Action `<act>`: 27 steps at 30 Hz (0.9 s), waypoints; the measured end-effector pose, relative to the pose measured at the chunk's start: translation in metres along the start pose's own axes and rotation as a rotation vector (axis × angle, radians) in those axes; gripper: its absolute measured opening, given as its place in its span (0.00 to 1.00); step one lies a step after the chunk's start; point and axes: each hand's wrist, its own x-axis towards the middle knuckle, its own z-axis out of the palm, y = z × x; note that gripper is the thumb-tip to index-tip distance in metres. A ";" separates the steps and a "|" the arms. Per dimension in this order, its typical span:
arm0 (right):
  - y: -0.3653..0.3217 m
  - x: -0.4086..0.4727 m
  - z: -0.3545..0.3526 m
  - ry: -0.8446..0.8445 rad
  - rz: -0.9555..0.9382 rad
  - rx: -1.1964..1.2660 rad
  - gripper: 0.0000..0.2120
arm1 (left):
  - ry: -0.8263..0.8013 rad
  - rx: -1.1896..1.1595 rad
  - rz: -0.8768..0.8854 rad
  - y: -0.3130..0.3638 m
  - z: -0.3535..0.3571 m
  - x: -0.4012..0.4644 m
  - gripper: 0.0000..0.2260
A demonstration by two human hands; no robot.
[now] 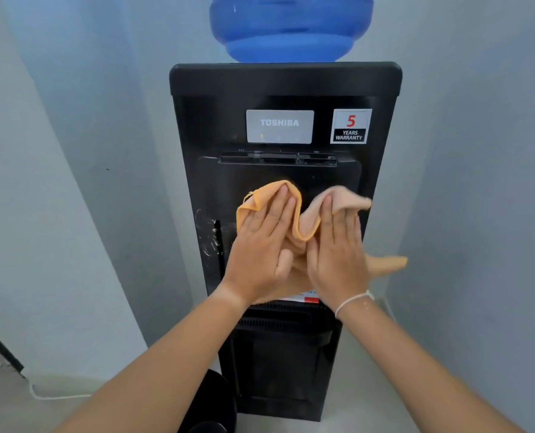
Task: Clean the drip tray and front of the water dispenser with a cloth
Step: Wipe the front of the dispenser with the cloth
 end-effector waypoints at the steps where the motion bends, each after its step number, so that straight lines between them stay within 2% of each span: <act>1: 0.005 -0.012 0.004 -0.031 0.003 0.010 0.31 | 0.000 0.017 -0.013 -0.003 0.000 -0.005 0.30; 4: 0.016 -0.020 0.003 -0.025 0.063 0.081 0.30 | 0.026 0.095 -0.034 -0.008 -0.004 -0.014 0.30; 10: -0.004 0.043 -0.019 0.214 0.070 0.187 0.29 | 0.047 0.024 0.012 0.006 -0.013 0.015 0.30; 12: -0.010 0.036 -0.013 0.199 0.004 0.107 0.28 | 0.044 0.022 0.013 0.005 -0.012 0.015 0.30; 14: -0.007 0.011 -0.001 0.106 -0.066 -0.032 0.27 | 0.045 0.032 -0.032 -0.001 -0.012 0.007 0.30; 17: 0.010 -0.012 0.007 0.004 0.009 0.000 0.29 | 0.059 0.085 -0.090 -0.010 -0.014 -0.006 0.31; 19: 0.012 0.000 0.002 0.036 0.063 0.063 0.31 | 0.063 0.058 -0.110 -0.012 -0.017 -0.007 0.32; 23: -0.014 0.038 -0.010 0.186 0.035 0.021 0.31 | 0.059 -0.022 -0.143 -0.013 -0.025 -0.003 0.32; 27: -0.032 0.023 0.004 0.149 -0.121 -0.101 0.27 | 0.053 0.001 -0.166 -0.020 -0.029 -0.008 0.32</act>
